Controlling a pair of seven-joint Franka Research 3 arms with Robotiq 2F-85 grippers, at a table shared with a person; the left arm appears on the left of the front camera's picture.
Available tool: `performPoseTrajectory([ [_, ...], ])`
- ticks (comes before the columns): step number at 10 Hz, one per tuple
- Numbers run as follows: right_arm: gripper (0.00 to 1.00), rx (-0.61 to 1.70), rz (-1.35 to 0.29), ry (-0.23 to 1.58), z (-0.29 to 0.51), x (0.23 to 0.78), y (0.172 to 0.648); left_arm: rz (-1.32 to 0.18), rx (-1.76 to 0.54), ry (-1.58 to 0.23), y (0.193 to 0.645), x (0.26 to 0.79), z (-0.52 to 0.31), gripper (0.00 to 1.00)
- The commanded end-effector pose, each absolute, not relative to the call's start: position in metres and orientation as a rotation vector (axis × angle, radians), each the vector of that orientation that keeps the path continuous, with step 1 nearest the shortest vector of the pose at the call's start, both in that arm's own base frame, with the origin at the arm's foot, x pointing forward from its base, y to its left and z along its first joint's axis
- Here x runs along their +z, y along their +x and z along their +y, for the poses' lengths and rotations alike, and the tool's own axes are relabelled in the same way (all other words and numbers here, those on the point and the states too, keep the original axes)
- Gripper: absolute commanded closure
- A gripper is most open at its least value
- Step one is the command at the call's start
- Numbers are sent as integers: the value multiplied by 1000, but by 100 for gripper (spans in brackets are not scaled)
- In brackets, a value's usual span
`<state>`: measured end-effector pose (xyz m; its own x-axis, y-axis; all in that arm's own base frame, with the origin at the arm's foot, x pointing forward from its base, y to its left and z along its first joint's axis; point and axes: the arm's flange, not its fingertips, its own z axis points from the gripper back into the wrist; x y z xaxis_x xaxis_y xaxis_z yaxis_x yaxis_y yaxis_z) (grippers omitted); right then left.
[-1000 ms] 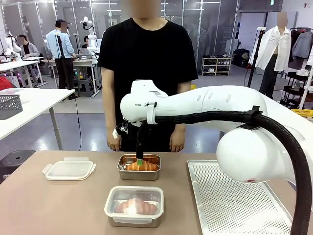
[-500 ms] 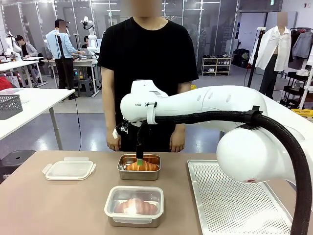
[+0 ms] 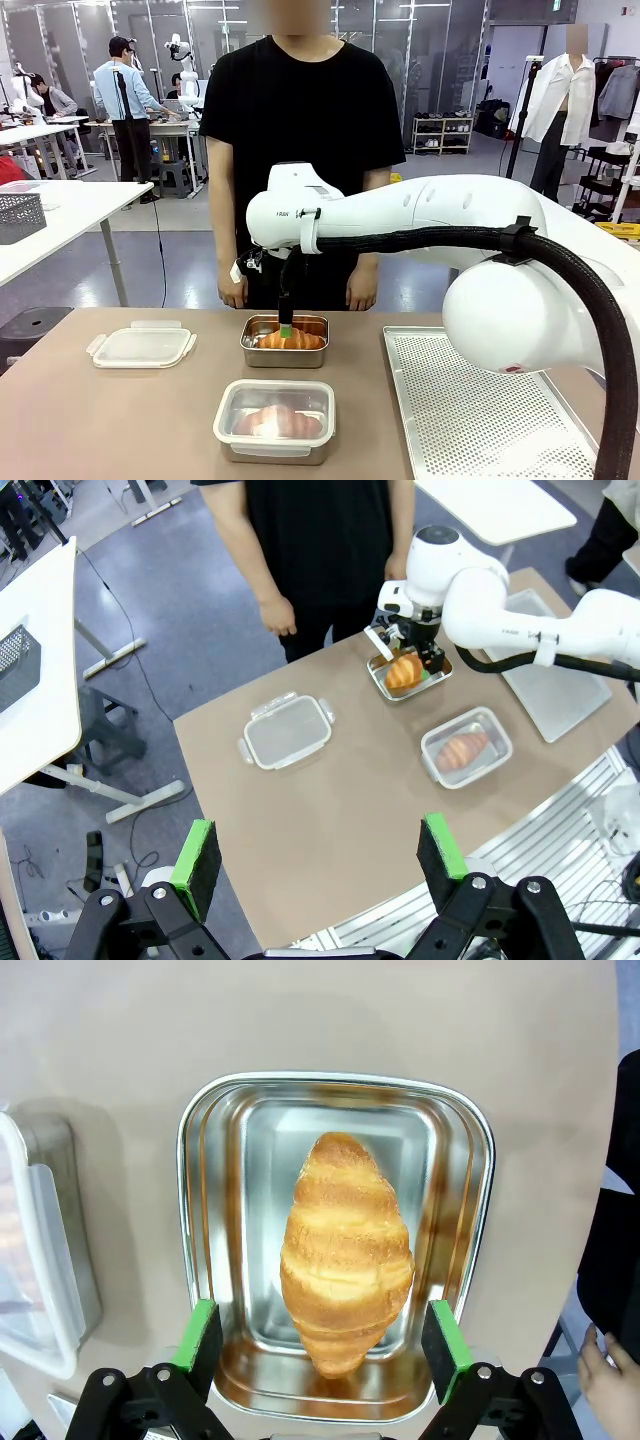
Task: Place the bread into the airtight container.
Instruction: Pick up a Butter Roll and place it into an empty Airtight Container.
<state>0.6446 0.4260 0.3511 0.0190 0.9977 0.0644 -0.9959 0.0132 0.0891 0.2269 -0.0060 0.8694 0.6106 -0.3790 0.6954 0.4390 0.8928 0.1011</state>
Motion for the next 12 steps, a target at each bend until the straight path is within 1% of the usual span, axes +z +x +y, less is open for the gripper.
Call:
performPoseTrajectory([
  [1, 0, 1552, 13, 122, 427, 352, 645, -784, -472, -82, 226, 870, -5, 0],
  [5, 0, 1553, 18, 121, 426, 351, 645, -784, -472, -82, 226, 870, -5, 0],
  [6, 0, 1556, -18, 138, 426, 379, 638, -784, -472, -82, 226, 870, -5, 0],
  [8, 0, 1488, -68, 181, 400, 435, 631, -784, -472, -82, 226, 870, -5, 0],
  [10, 0, 1392, -106, 230, 351, 490, 620, -784, -472, -82, 226, 870, -5, 0],
  [12, 0, 1297, -153, 264, 284, 538, 602, -784, -472, -82, 226, 870, -5, 0],
])
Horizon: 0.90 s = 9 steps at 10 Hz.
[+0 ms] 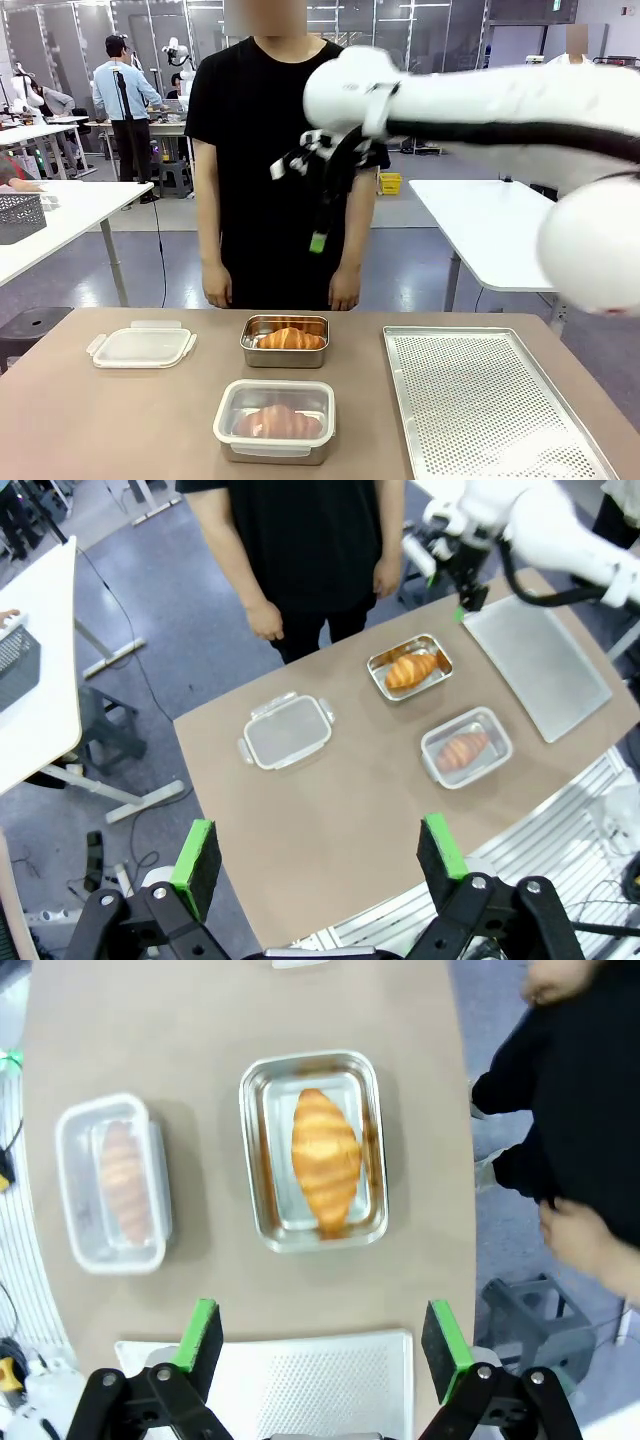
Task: Place the bread into the airtight container.
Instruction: Pick up a Butter Roll and place it into an empty Airtight Container.
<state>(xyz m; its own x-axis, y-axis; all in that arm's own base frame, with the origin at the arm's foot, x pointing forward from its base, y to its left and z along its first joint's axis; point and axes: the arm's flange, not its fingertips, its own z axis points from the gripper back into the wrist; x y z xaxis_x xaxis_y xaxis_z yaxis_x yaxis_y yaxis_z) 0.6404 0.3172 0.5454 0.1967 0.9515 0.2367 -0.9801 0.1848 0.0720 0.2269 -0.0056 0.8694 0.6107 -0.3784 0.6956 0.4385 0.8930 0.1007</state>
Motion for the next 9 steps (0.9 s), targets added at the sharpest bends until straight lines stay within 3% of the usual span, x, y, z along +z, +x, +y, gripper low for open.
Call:
performPoseTrajectory([
  [1, 0, 1244, -191, 251, 252, 558, 589, -784, -472, -82, 226, 870, -5, 0],
  [7, 0, 765, -467, 163, 73, 656, 454, -784, -472, -82, 226, 870, -5, 0],
  [9, 0, 648, -468, 123, 42, 680, 408, -784, -472, -82, 226, 870, -5, 0],
])
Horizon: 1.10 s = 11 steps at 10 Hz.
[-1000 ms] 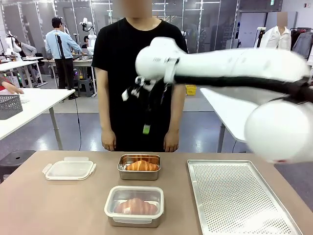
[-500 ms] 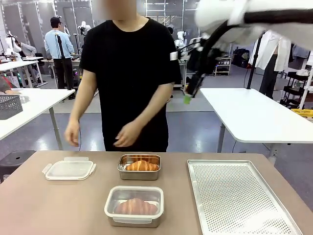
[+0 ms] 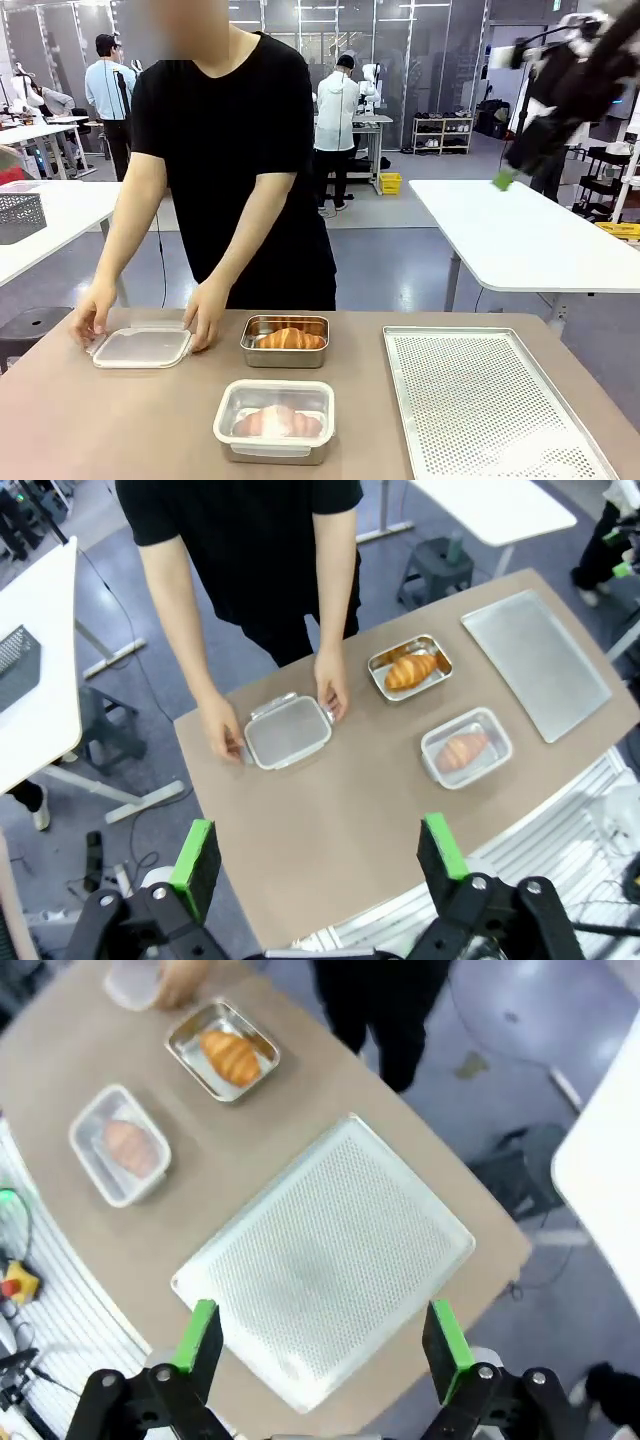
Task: Place the bread into the airtight container.
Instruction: Pick up a Butter Roll and place it into an empty Airtight Container.
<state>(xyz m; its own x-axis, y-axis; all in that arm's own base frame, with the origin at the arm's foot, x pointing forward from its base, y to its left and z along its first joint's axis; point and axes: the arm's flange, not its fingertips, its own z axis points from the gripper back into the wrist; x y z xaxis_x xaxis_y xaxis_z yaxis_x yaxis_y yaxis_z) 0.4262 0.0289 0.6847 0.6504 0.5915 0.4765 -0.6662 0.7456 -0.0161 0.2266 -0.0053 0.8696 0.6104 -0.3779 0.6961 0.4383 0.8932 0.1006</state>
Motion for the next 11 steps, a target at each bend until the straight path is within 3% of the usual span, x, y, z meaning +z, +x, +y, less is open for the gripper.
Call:
performPoseTrajectory([
  [1, 0, 595, -465, 110, 29, 691, 388, -784, -472, -82, 226, 870, -5, 0],
  [5, 0, 471, -523, 120, -9, 760, 309, -784, -472, -82, 226, 870, -5, 0],
  [11, 0, 474, -580, 195, -2, 789, 284, -784, -472, -82, 226, 870, -5, 0],
])
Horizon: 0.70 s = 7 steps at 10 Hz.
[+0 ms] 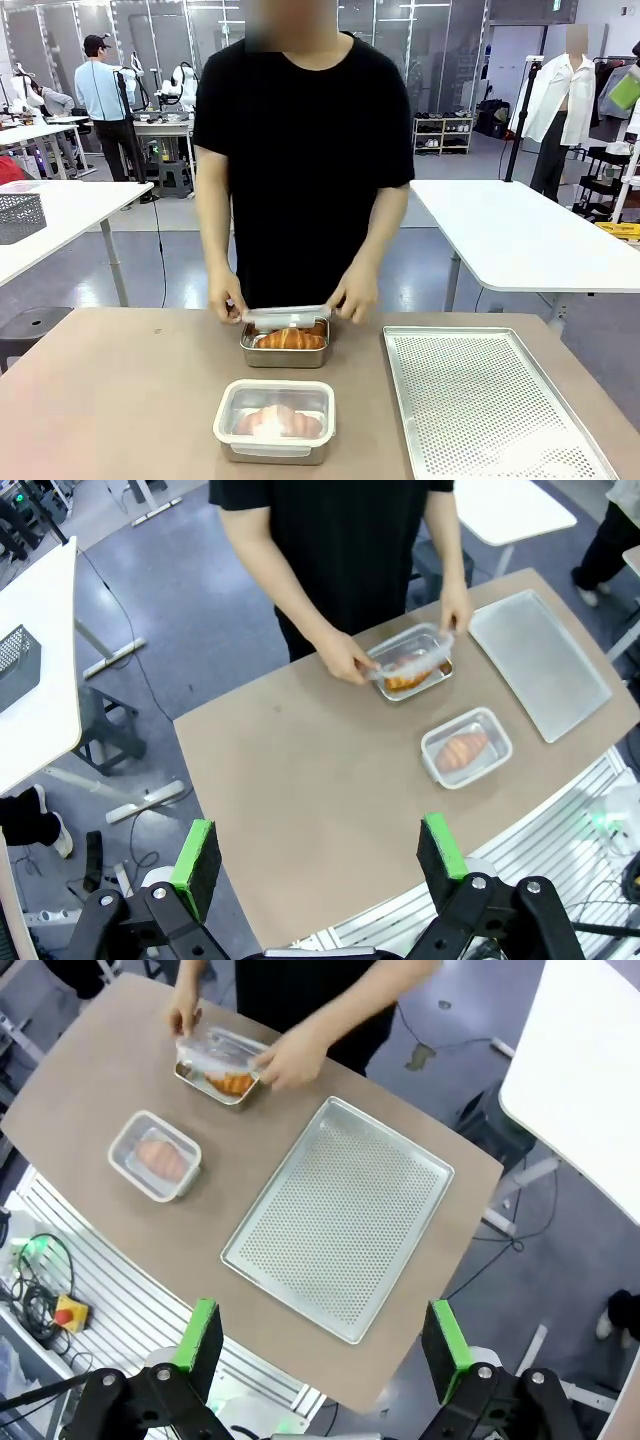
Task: Place the bread into the airtight container.
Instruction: Pick up a Butter Roll and place it into an empty Airtight Container.
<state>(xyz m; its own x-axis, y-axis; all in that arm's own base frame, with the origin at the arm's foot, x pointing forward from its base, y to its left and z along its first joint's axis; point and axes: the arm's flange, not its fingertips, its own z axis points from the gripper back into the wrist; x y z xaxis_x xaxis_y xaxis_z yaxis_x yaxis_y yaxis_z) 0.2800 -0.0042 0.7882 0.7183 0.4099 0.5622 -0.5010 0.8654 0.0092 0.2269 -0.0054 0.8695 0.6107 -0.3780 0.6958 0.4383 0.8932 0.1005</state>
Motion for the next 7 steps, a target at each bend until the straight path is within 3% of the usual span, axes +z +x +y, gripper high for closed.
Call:
performPoseTrajectory([
  [1, 0, 501, -581, 155, -7, 788, 279, -784, -472, -82, 226, 870, -5, 0],
  [7, 0, 501, -581, 155, -7, 788, 279, -784, -472, -82, 226, 870, -5, 0],
])
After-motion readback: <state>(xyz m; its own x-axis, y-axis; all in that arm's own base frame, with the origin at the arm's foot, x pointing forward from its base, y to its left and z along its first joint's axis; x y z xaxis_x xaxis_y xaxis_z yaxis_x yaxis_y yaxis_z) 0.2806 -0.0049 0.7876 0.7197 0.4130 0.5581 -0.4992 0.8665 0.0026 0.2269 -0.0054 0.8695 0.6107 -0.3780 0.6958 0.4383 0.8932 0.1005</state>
